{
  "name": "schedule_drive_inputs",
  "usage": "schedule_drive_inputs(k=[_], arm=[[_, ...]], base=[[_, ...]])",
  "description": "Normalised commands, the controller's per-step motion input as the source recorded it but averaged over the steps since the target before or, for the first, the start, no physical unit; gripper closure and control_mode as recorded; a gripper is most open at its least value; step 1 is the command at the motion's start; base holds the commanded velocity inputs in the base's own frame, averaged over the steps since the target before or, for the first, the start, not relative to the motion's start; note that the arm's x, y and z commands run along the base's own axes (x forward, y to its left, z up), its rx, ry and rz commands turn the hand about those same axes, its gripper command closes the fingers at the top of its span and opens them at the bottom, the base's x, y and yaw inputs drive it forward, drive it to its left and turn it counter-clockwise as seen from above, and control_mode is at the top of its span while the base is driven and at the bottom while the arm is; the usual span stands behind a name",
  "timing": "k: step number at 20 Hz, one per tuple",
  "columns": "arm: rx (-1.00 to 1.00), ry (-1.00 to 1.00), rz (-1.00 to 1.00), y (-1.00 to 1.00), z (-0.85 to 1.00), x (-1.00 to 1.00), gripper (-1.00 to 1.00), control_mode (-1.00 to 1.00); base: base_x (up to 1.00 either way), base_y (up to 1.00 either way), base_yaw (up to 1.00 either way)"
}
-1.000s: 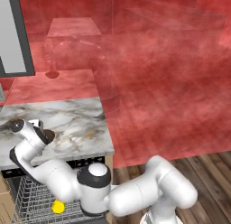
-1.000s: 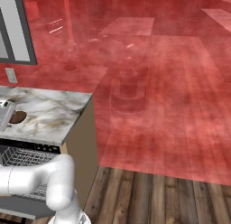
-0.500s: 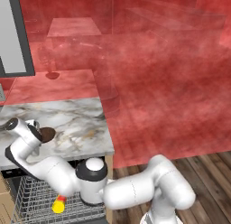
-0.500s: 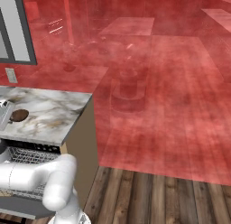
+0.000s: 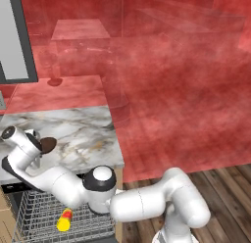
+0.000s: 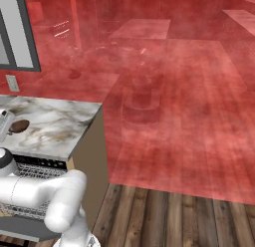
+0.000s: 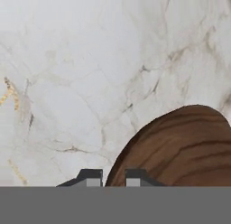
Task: Pick up the cup and bowl from the counter, place them in the dishwasher, and close the dishwasher door.
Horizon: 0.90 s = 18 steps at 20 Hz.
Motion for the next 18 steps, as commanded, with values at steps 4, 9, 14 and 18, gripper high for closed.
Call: schedule_drive_inputs(k=[4, 9, 14, 18], arm=[[-0.04, -0.05, 0.05, 0.07, 0.02, -0.61, 1.00, -1.00], [-0.01, -0.07, 0.02, -0.01, 0.06, -0.75, 1.00, -1.00], [-0.03, -0.07, 0.00, -0.32, 0.00, -0.68, 1.00, -1.00], [0.00, -0.08, 0.00, -0.60, -0.01, -0.51, 1.00, -1.00]], base=[[0.00, 0.00, 0.00], [0.00, 0.00, 0.00], [0.00, 0.00, 0.00], [0.00, 0.00, 0.00]])
